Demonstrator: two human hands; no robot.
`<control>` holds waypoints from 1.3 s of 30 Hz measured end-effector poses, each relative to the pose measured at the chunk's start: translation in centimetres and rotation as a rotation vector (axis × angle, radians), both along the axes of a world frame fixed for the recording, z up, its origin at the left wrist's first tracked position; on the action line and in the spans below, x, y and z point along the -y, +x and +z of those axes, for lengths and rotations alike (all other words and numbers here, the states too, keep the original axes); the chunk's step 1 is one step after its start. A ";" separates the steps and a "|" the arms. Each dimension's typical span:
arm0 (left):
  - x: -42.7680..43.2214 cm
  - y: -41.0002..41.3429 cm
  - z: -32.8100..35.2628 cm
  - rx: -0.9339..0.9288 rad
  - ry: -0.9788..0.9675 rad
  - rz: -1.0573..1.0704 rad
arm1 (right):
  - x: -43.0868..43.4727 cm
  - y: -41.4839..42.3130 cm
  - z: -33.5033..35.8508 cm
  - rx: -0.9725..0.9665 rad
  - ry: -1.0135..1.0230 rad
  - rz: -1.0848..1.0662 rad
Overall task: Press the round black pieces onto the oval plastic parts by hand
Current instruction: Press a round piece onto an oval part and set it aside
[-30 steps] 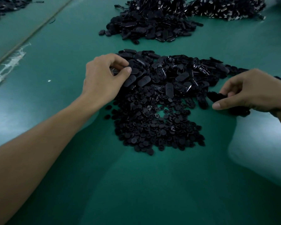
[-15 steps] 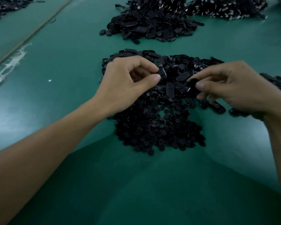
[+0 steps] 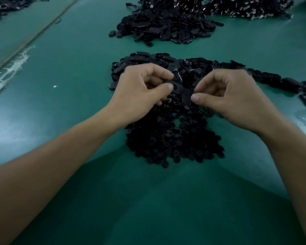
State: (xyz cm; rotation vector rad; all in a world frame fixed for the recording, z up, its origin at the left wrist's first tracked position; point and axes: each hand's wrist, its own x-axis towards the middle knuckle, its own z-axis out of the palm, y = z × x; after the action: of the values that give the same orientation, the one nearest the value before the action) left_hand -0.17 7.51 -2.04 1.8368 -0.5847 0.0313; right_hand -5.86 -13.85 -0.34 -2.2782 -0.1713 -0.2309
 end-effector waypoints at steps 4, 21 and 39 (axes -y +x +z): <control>-0.1 0.3 0.0 -0.024 -0.051 0.077 | -0.1 -0.2 -0.3 -0.144 -0.278 0.052; -0.3 0.6 -0.1 -0.012 -0.092 0.125 | -0.2 -0.3 -0.1 0.028 0.010 0.033; -0.3 0.3 0.0 -0.046 -0.090 0.100 | 0.9 0.2 0.0 0.139 0.189 -0.156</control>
State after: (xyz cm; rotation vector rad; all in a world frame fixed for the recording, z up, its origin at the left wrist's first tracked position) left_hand 0.09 7.78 -2.00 1.7728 -0.4517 0.0805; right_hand -5.62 -14.71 -0.31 -2.0895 -0.0403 -0.4677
